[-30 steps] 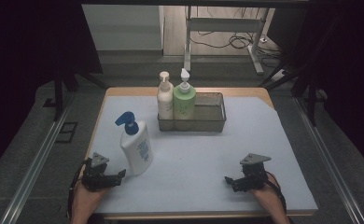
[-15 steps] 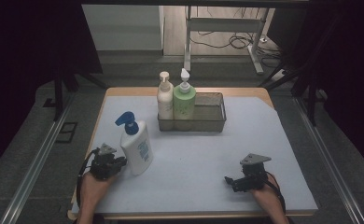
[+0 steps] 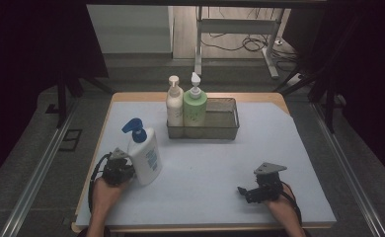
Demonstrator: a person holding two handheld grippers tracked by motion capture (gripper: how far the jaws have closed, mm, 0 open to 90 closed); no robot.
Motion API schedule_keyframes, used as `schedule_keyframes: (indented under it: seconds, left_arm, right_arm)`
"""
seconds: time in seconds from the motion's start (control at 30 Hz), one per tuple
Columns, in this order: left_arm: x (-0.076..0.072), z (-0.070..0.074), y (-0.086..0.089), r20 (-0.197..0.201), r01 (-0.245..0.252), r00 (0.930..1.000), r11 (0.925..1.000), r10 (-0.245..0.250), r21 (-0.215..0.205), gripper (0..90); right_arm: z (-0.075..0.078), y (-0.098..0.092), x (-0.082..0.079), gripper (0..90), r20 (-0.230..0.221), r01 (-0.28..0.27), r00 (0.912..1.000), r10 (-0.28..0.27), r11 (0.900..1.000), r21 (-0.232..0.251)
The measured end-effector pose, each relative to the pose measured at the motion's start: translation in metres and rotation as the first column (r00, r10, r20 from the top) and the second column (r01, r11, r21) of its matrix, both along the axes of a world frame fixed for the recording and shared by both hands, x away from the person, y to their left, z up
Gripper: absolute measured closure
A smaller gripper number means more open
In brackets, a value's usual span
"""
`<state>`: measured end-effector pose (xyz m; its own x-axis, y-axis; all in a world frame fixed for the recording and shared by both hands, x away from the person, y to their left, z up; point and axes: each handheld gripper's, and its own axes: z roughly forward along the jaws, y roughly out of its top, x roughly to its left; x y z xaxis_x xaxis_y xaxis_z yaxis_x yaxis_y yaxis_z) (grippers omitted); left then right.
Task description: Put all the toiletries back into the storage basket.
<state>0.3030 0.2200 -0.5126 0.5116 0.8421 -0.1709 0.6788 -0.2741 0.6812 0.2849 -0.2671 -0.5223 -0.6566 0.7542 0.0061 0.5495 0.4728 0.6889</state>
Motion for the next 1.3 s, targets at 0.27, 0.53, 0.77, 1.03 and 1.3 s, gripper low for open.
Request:
schedule_keyframes:
  seconds: [0.27, 0.53, 0.77, 1.03, 1.3]
  left_arm:
    - [0.000, -0.002, -0.006, -0.017, 0.015, 0.9998, 0.9999, -0.015, 0.003, 89.7]
    - [-0.001, -0.003, -0.018, -0.021, 0.029, 0.9994, 0.9995, -0.029, 0.016, 89.7]
    - [-0.002, -0.003, -0.031, -0.023, 0.033, 0.9992, 0.9994, -0.033, 0.004, 89.7]
    - [0.001, -0.004, -0.052, -0.025, 0.065, 0.9976, 0.9979, -0.065, -0.005, 89.7]
    - [0.003, -0.005, -0.068, -0.021, 0.089, 0.9958, 0.9959, -0.089, -0.017, 89.7]
  right_arm:
    - [0.000, 0.000, 0.000, 0.0, 0.000, 0.001, 1.0000, -0.001, 1.000, 0.000]
    - [0.000, 0.000, 0.000, 0.0, 0.000, 0.000, 1.0000, 0.000, 1.000, 0.000]
    - [0.000, 0.000, 0.000, 0.0, -0.001, 0.001, 1.0000, -0.001, 1.000, 0.000]
    - [0.000, 0.000, 0.000, 0.0, 0.001, 0.000, 1.0000, 0.000, 1.000, 0.000]
    - [0.000, 0.000, 0.000, 0.0, 0.002, 0.000, 1.0000, 0.000, 1.000, 0.000]
